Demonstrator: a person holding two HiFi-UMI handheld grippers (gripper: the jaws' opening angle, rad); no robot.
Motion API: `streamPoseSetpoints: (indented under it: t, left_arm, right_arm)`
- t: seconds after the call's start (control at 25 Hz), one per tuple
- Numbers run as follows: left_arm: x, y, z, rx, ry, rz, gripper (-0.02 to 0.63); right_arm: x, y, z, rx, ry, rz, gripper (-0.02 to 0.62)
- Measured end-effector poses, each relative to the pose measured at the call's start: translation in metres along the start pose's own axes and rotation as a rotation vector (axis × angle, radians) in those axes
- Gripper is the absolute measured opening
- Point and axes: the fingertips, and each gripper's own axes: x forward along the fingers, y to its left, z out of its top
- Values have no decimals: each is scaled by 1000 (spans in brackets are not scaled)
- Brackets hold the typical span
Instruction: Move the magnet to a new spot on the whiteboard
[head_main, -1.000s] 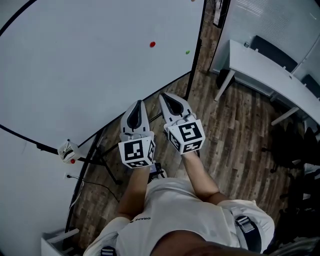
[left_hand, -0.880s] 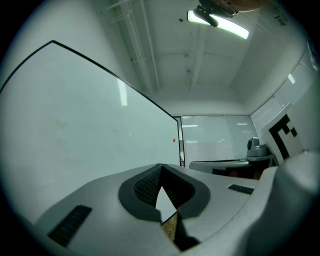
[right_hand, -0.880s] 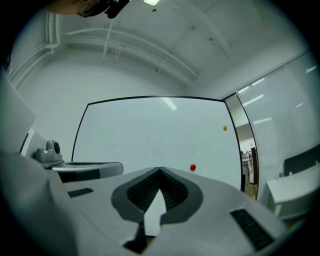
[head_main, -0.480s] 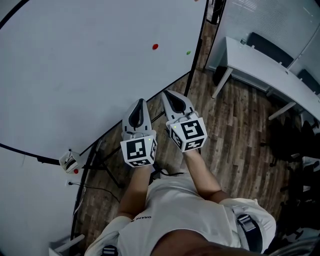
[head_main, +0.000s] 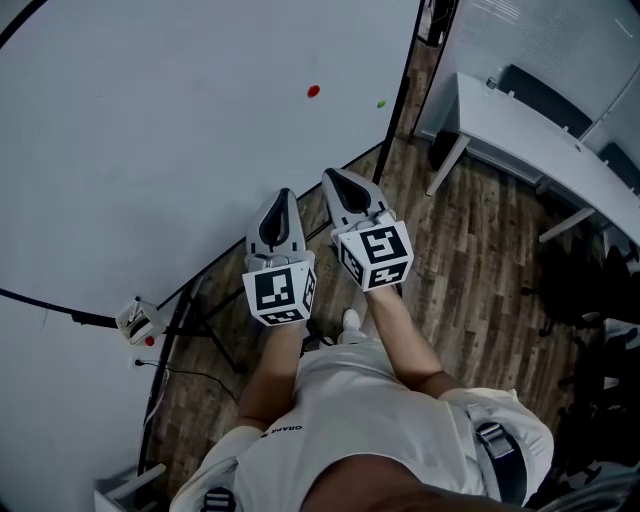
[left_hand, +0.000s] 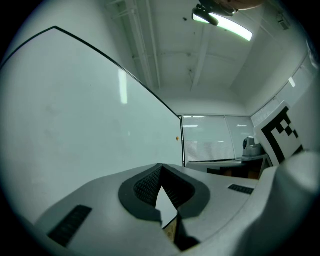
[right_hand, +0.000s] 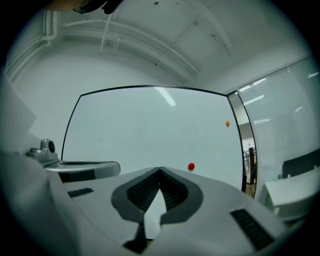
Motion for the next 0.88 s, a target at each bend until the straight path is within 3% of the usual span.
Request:
streamPoseSetpoints:
  t: [0.88]
  left_arm:
    - [90, -9, -16, 35, 13, 85, 3]
  right_arm:
    - [60, -65, -5, 2, -9, 89, 12]
